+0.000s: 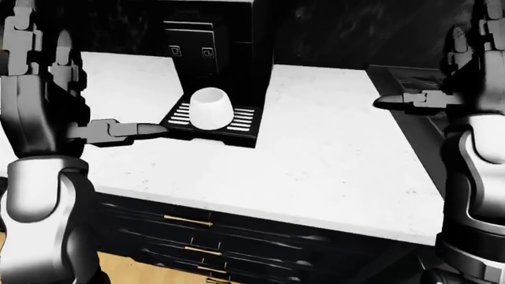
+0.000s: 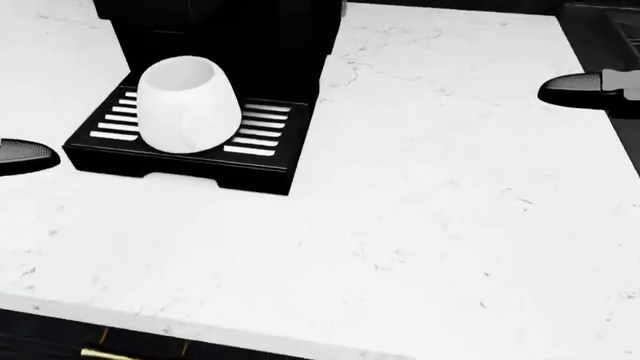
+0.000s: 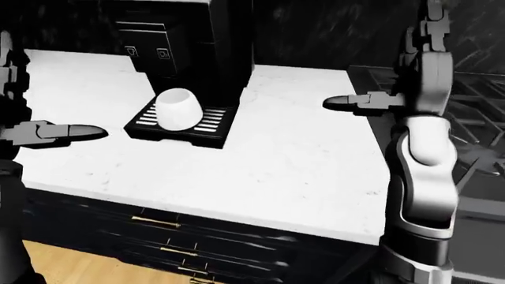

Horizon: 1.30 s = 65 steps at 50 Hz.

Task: Pick the mug from under the coffee machine dispenser and place it on the counter.

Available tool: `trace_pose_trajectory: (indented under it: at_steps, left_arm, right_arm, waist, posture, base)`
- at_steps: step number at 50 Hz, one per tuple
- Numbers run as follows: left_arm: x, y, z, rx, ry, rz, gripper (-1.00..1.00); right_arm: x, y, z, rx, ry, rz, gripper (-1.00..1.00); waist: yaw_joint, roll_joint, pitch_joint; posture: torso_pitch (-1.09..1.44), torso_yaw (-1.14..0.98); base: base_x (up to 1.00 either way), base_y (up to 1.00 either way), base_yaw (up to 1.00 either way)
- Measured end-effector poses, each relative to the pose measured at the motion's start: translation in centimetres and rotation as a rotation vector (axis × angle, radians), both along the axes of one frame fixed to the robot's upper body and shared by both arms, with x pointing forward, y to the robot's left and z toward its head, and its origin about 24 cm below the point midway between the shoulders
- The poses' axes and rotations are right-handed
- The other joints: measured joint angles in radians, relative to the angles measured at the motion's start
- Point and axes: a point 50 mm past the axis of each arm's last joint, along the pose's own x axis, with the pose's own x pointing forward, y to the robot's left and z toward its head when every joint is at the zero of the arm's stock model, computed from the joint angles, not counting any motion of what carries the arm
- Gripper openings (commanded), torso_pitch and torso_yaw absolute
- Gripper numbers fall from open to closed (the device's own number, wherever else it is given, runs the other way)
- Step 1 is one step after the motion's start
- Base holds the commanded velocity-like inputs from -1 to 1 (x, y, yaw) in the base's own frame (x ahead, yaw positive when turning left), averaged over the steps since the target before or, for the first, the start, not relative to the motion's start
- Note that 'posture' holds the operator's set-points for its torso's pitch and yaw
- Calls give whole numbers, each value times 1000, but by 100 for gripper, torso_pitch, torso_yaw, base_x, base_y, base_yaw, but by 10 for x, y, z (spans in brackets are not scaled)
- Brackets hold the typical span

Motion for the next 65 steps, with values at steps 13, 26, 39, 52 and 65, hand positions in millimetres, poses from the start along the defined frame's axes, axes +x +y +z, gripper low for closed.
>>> trace_pose_trajectory:
  at_steps: [13, 26, 39, 52, 65]
  left_arm:
    - [12, 4, -12, -51, 124, 61, 100]
    - [14, 9, -26, -162, 280, 115, 100]
    - [31, -9, -34, -249, 368, 52, 100]
    - [38, -21, -43, -312, 400, 25, 100]
    - [44, -46, -54, -358, 444, -47, 100]
  right_arm:
    - [4, -7, -9, 67, 79, -56, 100]
    - [4, -9, -14, 84, 149, -41, 100]
    - [-1, -9, -6, 72, 101, -12, 100]
    - [-3, -7, -2, 78, 85, 11, 100]
    - [-3, -9, -2, 79, 85, 15, 100]
  waist:
    - [-15, 58, -7]
    - [-12, 49, -16]
    - [-16, 52, -23]
    - [-18, 46, -23]
    - [-17, 39, -21]
  posture:
    - [0, 0]
    - [0, 0]
    - [0, 0]
    - [0, 0]
    - [0, 0]
  base:
    - [0, 0, 0]
    - [0, 0, 0]
    - [0, 0, 0]
    - [0, 0, 0]
    - [0, 0, 0]
